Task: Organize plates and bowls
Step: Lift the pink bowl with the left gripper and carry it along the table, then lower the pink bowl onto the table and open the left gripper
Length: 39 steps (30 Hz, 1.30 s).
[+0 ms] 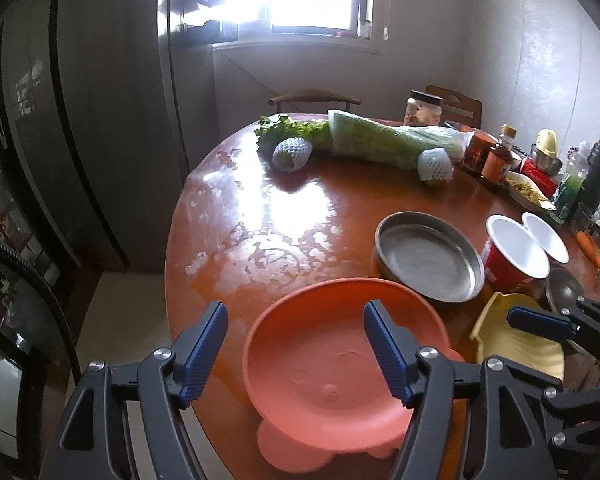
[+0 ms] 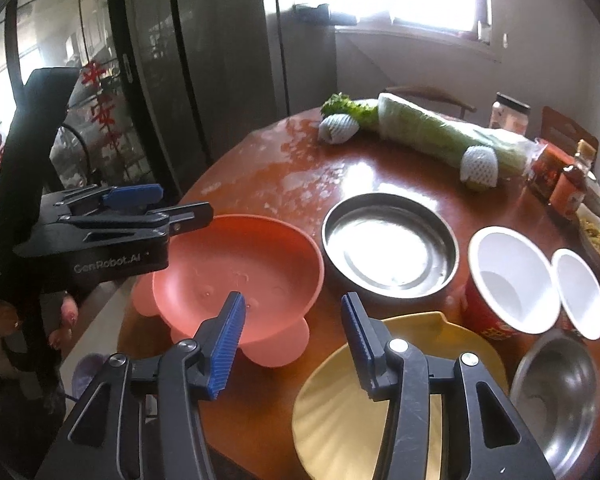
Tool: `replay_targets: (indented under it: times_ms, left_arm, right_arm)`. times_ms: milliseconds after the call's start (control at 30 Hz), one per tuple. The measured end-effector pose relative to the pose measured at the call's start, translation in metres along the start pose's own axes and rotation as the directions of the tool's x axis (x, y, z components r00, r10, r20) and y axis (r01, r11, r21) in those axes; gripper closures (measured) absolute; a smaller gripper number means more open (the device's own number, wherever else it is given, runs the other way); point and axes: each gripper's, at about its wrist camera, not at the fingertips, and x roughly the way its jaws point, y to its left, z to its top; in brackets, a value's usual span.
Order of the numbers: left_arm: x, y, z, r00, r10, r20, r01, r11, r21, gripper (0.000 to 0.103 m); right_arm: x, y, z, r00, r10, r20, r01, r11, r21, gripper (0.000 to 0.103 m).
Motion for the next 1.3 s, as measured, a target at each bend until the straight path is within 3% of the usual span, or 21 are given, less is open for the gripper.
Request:
replay_targets:
  times_ms: [767, 1300]
  left_arm:
    - [-0.05, -0.088, -0.018, 0.997, -0.077, 0.01, 0.076, 0.993, 0.089, 0.033]
    - [-0.02, -0.113, -0.05, 0.987, -0.119, -0.107, 0.129, 0.987, 0.096, 0.033]
  right_arm:
    - [-0.09, -0.045, -0.04, 0.991, -0.093, 0.099, 0.082, 0.99, 0.112, 0.042]
    - [-0.094, -0.063, -0.086, 0.994, -0.102, 0.038, 0.093, 0.977, 0.191, 0.041]
